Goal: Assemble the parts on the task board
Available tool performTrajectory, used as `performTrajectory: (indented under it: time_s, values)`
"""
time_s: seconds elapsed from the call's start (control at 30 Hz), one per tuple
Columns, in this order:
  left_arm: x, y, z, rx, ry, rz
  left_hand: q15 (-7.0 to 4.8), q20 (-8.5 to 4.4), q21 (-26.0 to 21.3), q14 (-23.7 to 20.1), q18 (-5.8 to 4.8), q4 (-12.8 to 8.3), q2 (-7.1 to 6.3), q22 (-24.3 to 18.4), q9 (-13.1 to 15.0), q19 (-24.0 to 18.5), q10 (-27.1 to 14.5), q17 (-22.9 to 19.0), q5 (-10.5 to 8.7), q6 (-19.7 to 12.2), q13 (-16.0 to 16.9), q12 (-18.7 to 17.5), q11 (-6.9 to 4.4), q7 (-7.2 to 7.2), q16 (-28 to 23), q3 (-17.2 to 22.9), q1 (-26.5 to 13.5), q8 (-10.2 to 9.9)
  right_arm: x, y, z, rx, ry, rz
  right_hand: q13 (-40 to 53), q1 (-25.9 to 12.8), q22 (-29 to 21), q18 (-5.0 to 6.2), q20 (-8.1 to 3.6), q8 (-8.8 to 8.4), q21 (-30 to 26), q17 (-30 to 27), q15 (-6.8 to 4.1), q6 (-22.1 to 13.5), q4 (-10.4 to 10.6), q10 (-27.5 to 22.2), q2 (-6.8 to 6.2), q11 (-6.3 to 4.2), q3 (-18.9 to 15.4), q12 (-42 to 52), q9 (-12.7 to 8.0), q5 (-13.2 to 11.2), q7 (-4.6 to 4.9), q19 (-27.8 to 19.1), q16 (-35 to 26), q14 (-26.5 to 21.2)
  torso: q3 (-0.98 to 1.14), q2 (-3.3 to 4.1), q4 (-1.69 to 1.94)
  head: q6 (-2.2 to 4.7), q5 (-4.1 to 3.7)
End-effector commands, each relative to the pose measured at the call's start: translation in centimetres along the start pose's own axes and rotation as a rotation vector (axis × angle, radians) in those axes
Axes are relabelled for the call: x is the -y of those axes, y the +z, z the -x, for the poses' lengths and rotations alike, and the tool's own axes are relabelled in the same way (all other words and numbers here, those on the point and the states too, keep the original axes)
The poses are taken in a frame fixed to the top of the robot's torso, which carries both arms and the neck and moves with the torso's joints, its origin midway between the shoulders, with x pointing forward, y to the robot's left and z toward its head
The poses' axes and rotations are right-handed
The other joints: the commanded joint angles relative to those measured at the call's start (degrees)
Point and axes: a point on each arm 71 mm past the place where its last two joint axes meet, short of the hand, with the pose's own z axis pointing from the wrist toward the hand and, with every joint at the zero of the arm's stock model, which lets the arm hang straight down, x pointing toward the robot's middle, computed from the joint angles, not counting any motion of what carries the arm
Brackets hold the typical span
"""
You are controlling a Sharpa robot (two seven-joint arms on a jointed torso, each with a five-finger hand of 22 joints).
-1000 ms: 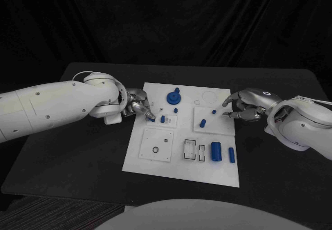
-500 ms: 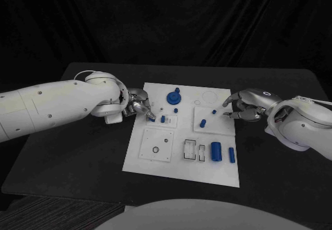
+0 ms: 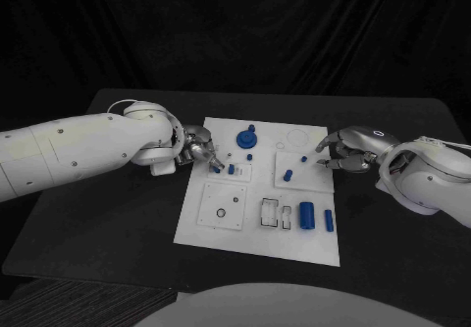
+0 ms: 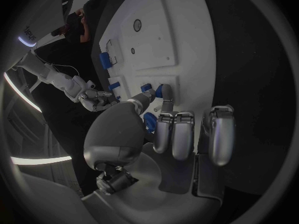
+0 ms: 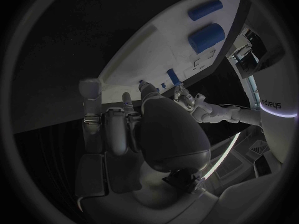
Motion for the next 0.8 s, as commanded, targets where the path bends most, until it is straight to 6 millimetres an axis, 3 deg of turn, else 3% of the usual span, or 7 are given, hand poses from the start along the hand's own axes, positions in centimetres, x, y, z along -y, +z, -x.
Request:
performTrajectory:
  time_s: [0.03, 0.3, 0.7, 0.8]
  values:
    - [0.04, 0.19, -0.40, -0.012, 0.004, 0.004, 0.49, 0.26, -0.1, 6.1, 0.29, 2.3, -0.06, 13.1, -0.4, 2.5, 6.1, 15.1, -2.33, 0.3, 15.0, 0.2, 0.18, 0.35, 0.2, -2.8, -1.9, -0.4, 0.14, -0.03, -0.15, -0.010, -0.002, -0.018, 11.6, 0.6, 2.7, 1.15, -0.07, -0.41, -0.4, 8.1, 0.38, 0.4, -0.2, 3.2, -0.07, 0.40, 0.3, -0.2, -0.1, 0.5, 0.16, -0.2, -0.3, 3.7, -0.02, 0.04, 0.04, -0.01, -0.03]
    - [0.03, 0.25, -0.40, -0.014, 0.006, 0.013, 0.49, 0.28, -0.2, 6.1, 0.31, 6.8, 0.45, 13.0, -0.1, 2.5, 6.1, 15.1, -7.06, 1.5, 15.0, 0.2, 0.16, 0.25, 0.2, -8.7, -4.4, 0.4, 0.13, 0.00, -0.16, -0.011, -0.002, -0.018, 11.6, 0.8, 2.7, 1.15, -0.08, -0.59, -0.6, 8.1, 0.37, 0.5, -0.3, 3.2, 0.02, 0.41, 0.7, -0.2, -0.3, 1.9, 0.18, -0.1, -0.3, 3.7, -0.01, 0.02, -0.02, -0.01, 0.00]
    - [-0.08, 0.27, -0.32, -0.010, 0.004, 0.020, 0.33, 0.15, -0.2, 6.1, 0.30, 8.7, 0.64, 13.1, 1.5, 2.5, 6.1, 15.1, -8.04, 1.5, 15.0, 0.2, 0.00, 0.04, 0.2, -11.7, -5.1, 1.9, 0.16, -0.02, -0.14, -0.008, -0.002, -0.018, 11.6, 0.9, 2.7, 1.16, -0.08, -0.71, -0.8, 8.1, 0.37, 0.6, -0.3, 3.2, -0.01, 0.40, 1.0, -0.2, -0.4, 2.7, 0.17, -0.1, -0.3, 3.7, -0.02, 0.02, 0.02, -0.01, -0.06]
    - [-0.19, 0.23, -0.27, -0.005, 0.001, 0.022, 0.20, 0.03, -0.2, 6.1, 0.30, 9.5, 0.93, 13.1, 3.6, 2.5, 6.1, 15.1, -8.12, 1.4, 15.0, 0.2, -0.18, -0.18, 0.2, -13.2, -4.8, 3.6, 0.16, -0.02, -0.10, -0.002, -0.001, -0.017, 11.6, 0.9, 2.7, 1.17, -0.09, -0.73, -0.8, 8.1, 0.37, 0.6, -0.3, 3.2, -0.02, 0.39, 1.0, -0.2, -0.4, 2.8, 0.16, -0.1, -0.3, 3.7, -0.04, 0.02, 0.04, -0.01, -0.13]
